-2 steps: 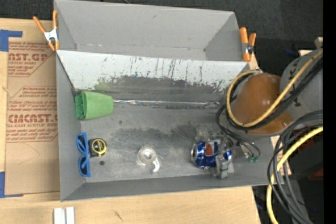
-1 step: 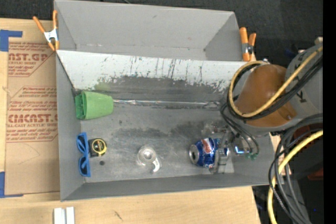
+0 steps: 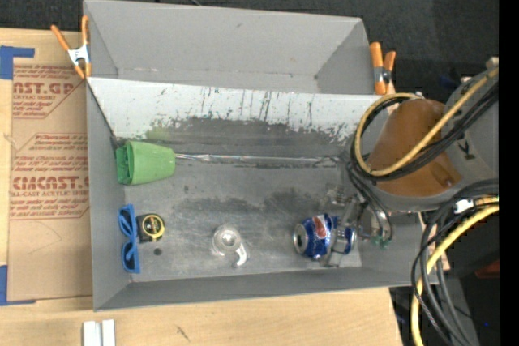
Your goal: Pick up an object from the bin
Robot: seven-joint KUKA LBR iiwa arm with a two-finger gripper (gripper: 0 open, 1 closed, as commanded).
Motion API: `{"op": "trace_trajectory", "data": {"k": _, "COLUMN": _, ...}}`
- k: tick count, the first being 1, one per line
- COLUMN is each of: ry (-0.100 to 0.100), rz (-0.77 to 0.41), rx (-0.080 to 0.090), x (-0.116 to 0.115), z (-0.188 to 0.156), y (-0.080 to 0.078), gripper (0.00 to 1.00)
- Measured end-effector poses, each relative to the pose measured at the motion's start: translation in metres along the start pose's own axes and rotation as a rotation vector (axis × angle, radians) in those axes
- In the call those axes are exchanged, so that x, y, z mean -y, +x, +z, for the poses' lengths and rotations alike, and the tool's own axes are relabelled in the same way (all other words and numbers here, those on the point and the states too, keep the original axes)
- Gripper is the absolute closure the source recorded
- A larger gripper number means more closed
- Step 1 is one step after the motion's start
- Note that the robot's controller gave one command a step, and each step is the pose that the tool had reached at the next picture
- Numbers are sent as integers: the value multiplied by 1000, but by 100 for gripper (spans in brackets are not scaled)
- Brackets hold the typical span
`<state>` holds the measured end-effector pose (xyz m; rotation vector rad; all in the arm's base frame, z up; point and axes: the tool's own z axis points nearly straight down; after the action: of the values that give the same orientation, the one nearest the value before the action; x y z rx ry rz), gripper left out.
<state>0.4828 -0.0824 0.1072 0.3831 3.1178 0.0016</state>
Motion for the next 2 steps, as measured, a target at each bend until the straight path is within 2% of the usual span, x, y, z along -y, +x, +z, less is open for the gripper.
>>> {"op": "trace_trajectory", "data": {"k": 1, "ry": 0, "rz": 106, "rx": -3, "x": -14, "z": 39, "y": 5, "gripper": 0}}
{"op": "trace_trajectory", "data": {"k": 2, "ry": 0, "rz": 106, "rx": -2, "x": -14, "z": 39, "y": 5, "gripper": 0}}
